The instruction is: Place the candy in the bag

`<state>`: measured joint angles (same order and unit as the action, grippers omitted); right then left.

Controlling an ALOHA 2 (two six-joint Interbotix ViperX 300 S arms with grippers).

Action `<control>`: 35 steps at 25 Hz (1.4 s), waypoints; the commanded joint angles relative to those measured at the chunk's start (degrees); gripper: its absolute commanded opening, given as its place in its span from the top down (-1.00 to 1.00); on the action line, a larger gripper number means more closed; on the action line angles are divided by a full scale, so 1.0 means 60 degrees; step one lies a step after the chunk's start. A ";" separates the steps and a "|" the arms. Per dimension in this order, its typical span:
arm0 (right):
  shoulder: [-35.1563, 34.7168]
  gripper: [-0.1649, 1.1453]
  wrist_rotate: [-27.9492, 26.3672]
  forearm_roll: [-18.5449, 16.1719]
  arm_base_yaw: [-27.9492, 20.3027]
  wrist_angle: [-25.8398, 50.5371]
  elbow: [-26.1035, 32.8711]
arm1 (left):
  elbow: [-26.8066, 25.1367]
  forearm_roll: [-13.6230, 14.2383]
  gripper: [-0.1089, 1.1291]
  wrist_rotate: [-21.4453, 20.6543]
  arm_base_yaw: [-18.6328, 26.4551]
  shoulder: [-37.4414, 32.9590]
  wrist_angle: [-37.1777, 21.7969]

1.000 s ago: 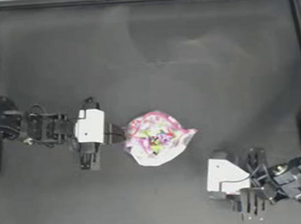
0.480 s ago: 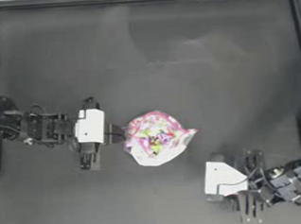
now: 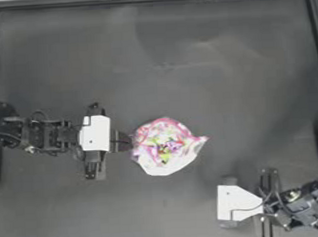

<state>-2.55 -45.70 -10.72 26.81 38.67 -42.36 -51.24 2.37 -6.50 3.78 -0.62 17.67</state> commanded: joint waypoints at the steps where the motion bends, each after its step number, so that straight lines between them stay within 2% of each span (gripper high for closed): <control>1: 0.0103 0.51 -0.0015 -0.0029 0.0015 0.0278 0.0088 | 0.0190 0.0000 0.75 0.0015 -0.0029 -0.0410 0.0059; 12: 0.1523 0.55 -0.0073 -0.0645 -0.0220 0.0308 0.0117 | 0.0190 0.0000 0.75 0.0015 -0.0029 -0.0425 0.0117; 17: 0.2490 0.58 0.0073 -0.1172 -0.0557 0.0293 0.0161 | 0.0190 -0.0015 0.75 0.0015 -0.0029 -0.0425 0.0117; 26: 0.3618 0.63 0.0352 -0.1729 -0.1421 0.0234 0.0396 | 0.0176 0.0000 0.75 0.0000 -0.0044 -0.0410 0.0146; 30: 0.3647 0.64 0.0791 -0.2051 -0.1890 0.0234 0.0776 | 0.0190 0.0000 0.75 0.0000 -0.0044 -0.0396 0.0220; 35: 0.3604 0.64 0.1729 -0.1802 -0.2681 -0.0015 0.1187 | 0.0190 -0.0015 0.75 0.0000 -0.0059 -0.0410 0.0220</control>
<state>18.37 -36.39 -21.97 11.95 39.64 -37.18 -51.24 2.37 -6.50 3.60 -0.62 18.54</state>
